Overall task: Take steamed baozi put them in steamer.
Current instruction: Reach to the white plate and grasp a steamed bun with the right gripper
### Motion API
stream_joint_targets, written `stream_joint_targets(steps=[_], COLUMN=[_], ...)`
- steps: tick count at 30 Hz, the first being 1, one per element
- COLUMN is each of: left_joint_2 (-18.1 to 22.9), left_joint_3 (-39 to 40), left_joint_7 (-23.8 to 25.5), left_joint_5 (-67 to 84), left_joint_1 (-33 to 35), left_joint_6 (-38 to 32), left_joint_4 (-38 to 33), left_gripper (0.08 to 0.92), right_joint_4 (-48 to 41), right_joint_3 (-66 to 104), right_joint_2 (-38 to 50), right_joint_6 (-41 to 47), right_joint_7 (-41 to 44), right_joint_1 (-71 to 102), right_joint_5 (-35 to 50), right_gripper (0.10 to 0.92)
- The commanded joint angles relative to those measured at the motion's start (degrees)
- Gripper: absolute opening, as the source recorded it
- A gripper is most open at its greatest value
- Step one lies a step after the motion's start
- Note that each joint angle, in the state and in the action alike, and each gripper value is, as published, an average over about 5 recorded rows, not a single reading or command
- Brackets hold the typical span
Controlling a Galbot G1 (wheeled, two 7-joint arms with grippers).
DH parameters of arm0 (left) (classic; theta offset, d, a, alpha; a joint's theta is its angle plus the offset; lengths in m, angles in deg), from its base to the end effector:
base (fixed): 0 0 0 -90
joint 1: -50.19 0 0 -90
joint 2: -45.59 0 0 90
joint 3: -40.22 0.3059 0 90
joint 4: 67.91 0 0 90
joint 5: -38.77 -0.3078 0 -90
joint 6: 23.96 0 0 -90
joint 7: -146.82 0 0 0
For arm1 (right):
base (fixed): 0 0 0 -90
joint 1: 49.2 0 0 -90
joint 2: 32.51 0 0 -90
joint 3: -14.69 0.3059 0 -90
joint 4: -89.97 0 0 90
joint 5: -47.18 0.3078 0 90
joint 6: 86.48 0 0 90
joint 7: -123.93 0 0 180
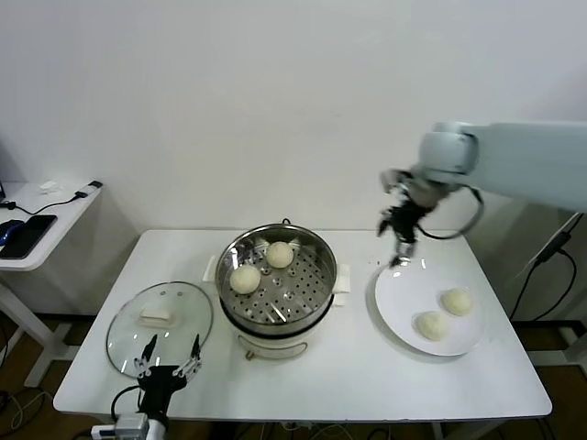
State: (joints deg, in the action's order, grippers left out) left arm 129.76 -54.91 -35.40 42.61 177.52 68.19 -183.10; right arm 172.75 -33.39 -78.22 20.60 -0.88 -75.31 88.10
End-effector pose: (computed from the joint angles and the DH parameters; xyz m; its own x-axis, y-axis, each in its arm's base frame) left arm 0.1166 0.0425 -0.3046 -0.9684 -0.0782 0.2369 -0.0611 0.9950 0.0787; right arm 0.4494 -0.0946 -0.0328 -0.0986 -0.1316 0.9864 -0.9942 -0.0304 -0.1034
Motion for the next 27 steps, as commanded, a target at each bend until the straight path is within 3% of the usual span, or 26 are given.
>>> stream_joint_targets(steps=[1,11,27], left_joint_2=[0.2,1.0,1.2], left_joint_3=[-0.2,-0.6,-0.3], left_joint_7=[0.1,0.1,0.0], left_joint_5=[-0.1,-0.8,-1.5], left_joint_1=[0.3,1.0,1.6], left_joint_6=[0.1,0.3,0.0], left_joint_4=[-0.3,-0.6,0.1], left_gripper=[0.823,0.823,0.823], right_joint_4=[0.6,-6.3,-11.2], right_joint_3=[3.9,18.5,29.5], right_joint_2=[13.5,13.4,10.6], right_joint_6=[-1.0,0.3,1.8], right_joint_7=[0.5,-1.7,-4.1], right_joint_1=[10.9,29.5,42.1], right_joint_5=[-14.6,-20.1,-22.4], right_gripper=[0.823,0.823,0.823])
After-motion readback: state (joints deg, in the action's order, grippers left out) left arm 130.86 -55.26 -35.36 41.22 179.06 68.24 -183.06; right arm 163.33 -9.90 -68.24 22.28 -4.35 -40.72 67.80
